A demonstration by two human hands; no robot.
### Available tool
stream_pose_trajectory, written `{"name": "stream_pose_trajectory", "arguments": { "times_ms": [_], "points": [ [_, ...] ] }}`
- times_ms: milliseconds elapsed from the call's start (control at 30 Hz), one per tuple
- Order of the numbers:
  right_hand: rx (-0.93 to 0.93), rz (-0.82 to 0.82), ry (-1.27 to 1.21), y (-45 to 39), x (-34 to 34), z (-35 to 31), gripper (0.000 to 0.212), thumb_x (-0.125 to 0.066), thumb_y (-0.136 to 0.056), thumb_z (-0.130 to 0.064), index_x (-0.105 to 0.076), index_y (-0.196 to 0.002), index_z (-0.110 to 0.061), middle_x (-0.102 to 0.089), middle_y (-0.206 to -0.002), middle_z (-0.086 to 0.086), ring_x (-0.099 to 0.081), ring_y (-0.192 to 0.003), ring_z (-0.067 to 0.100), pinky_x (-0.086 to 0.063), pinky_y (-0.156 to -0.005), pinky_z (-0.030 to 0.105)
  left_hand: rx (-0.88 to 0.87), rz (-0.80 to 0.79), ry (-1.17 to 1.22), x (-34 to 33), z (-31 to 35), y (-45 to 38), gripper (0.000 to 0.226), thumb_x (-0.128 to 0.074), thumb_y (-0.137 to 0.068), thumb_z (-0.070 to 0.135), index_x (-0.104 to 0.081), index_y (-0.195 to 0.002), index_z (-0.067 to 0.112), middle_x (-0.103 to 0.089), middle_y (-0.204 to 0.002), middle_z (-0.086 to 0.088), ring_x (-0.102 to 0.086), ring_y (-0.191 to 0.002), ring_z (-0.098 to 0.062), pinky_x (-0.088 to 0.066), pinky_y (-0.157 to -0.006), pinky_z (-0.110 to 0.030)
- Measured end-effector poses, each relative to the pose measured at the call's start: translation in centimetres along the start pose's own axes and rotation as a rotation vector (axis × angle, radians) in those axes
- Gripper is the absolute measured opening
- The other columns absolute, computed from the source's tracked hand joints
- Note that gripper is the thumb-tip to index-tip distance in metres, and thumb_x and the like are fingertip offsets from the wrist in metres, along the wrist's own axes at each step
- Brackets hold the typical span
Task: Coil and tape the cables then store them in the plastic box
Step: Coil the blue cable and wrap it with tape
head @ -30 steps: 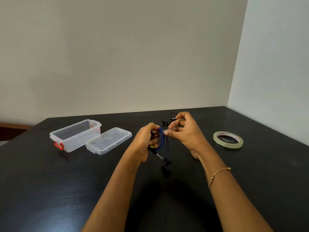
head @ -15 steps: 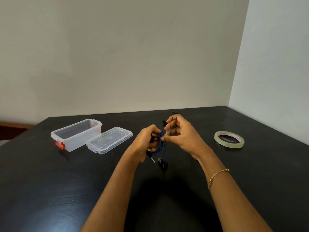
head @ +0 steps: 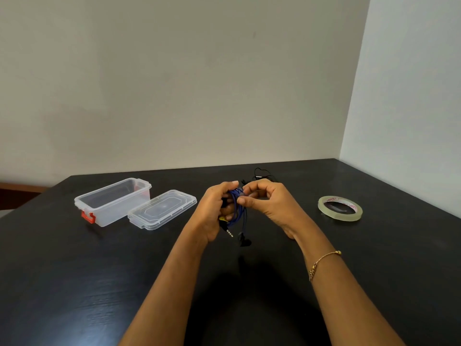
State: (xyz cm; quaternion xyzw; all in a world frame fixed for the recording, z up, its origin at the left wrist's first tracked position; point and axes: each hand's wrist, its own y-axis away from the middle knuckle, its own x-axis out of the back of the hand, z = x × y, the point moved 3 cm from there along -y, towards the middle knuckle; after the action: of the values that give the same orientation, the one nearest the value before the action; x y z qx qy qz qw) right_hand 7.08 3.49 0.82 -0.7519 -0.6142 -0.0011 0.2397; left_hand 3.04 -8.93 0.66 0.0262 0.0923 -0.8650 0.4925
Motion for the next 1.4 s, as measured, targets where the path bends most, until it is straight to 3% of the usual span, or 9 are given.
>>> {"name": "stream_pose_trajectory", "arguments": {
  "times_ms": [233, 367, 433, 733, 867, 1033, 1167, 1233, 1400],
  "points": [
    [-0.024, 0.026, 0.098, -0.1, -0.5, 0.1, 0.023, -0.067, -0.082, -0.025, -0.065, -0.102, -0.015, -0.059, -0.107, 0.004, -0.057, -0.097, 0.017, -0.048, -0.080, 0.022, -0.074, 0.044, -0.164, 0.2, 0.1, -0.2, 0.039, -0.041, -0.096, 0.030, -0.041, -0.060, 0.016, -0.034, -0.037, 0.010, -0.030, -0.036, -0.003, -0.030, -0.049, -0.020],
    [0.014, 0.009, 0.162, 0.0, -1.2, -0.1, 0.027, -0.064, -0.085, -0.024, -0.063, -0.110, -0.012, -0.055, -0.106, 0.000, -0.054, -0.092, 0.007, -0.043, -0.070, 0.011, -0.113, 0.082, -0.254, 0.1, 0.2, -0.4, 0.041, -0.036, -0.098, 0.037, -0.055, -0.068, 0.017, -0.058, -0.058, 0.009, -0.054, -0.056, 0.001, -0.042, -0.060, -0.016],
    [0.049, 0.009, 0.207, 0.0, -1.5, -0.1, 0.032, -0.067, -0.082, -0.026, -0.063, -0.110, -0.011, -0.055, -0.106, 0.000, -0.055, -0.095, 0.008, -0.042, -0.073, 0.011, -0.122, 0.083, -0.291, -0.1, 0.1, -0.5, 0.041, -0.034, -0.098, 0.039, -0.059, -0.074, 0.018, -0.062, -0.074, 0.001, -0.056, -0.070, -0.006, -0.043, -0.066, -0.018],
    [0.252, 0.217, 0.345, -0.5, -1.2, 0.4, 0.015, -0.066, -0.082, -0.007, -0.069, -0.094, -0.001, -0.061, -0.091, 0.009, -0.060, -0.078, 0.014, -0.051, -0.071, 0.016, -0.164, 0.056, -0.287, -0.9, -0.4, -0.5, 0.040, -0.035, -0.098, 0.037, -0.062, -0.074, 0.019, -0.061, -0.070, 0.007, -0.056, -0.073, -0.007, -0.047, -0.079, -0.027],
    [0.293, 0.240, 0.385, -0.4, -1.6, 0.4, 0.011, -0.064, -0.082, -0.007, -0.069, -0.090, -0.001, -0.058, -0.085, 0.010, -0.057, -0.075, 0.017, -0.050, -0.067, 0.024, -0.153, 0.098, -0.260, -0.7, -0.4, -0.6, 0.040, -0.037, -0.097, 0.037, -0.061, -0.072, 0.018, -0.056, -0.061, 0.005, -0.051, -0.063, -0.009, -0.048, -0.064, -0.023],
    [-0.037, 0.004, 0.049, -0.3, -2.2, 0.8, 0.014, -0.050, -0.093, -0.017, -0.060, -0.098, -0.009, -0.054, -0.095, 0.005, -0.054, -0.088, 0.015, -0.046, -0.076, 0.019, -0.177, 0.157, -0.266, -0.2, -0.6, -1.0, 0.040, -0.037, -0.096, 0.038, -0.059, -0.075, 0.013, -0.060, -0.079, -0.012, -0.058, -0.075, -0.018, -0.051, -0.066, -0.023],
    [-0.243, -0.142, -0.449, 0.1, -2.8, 1.0, 0.020, -0.041, -0.097, -0.015, -0.060, -0.099, -0.010, -0.062, -0.094, 0.005, -0.058, -0.093, 0.017, -0.044, -0.093, 0.037, -0.164, 0.160, -0.233, 0.1, -0.4, -0.8, 0.039, -0.037, -0.096, 0.039, -0.058, -0.076, 0.014, -0.062, -0.080, -0.006, -0.061, -0.078, -0.014, -0.049, -0.059, -0.017],
    [-0.300, -0.135, -0.644, 0.1, -2.9, 1.2, 0.021, -0.040, -0.094, -0.014, -0.060, -0.096, -0.007, -0.061, -0.095, 0.010, -0.056, -0.092, 0.021, -0.044, -0.090, 0.037, -0.134, 0.154, -0.218, 0.0, -0.6, -0.8, 0.039, -0.036, -0.096, 0.041, -0.059, -0.079, 0.014, -0.063, -0.082, -0.004, -0.061, -0.077, -0.012, -0.049, -0.056, -0.015],
    [-0.261, -0.186, -0.571, 0.1, -3.2, 1.3, 0.022, -0.052, -0.087, -0.004, -0.058, -0.108, -0.002, -0.062, -0.102, 0.014, -0.058, -0.100, 0.026, -0.044, -0.095, 0.041, -0.061, 0.102, -0.195, -0.2, -0.7, -0.8, 0.038, -0.038, -0.096, 0.041, -0.061, -0.080, 0.016, -0.063, -0.084, -0.003, -0.061, -0.080, -0.013, -0.052, -0.070, -0.024]
  ]
}}
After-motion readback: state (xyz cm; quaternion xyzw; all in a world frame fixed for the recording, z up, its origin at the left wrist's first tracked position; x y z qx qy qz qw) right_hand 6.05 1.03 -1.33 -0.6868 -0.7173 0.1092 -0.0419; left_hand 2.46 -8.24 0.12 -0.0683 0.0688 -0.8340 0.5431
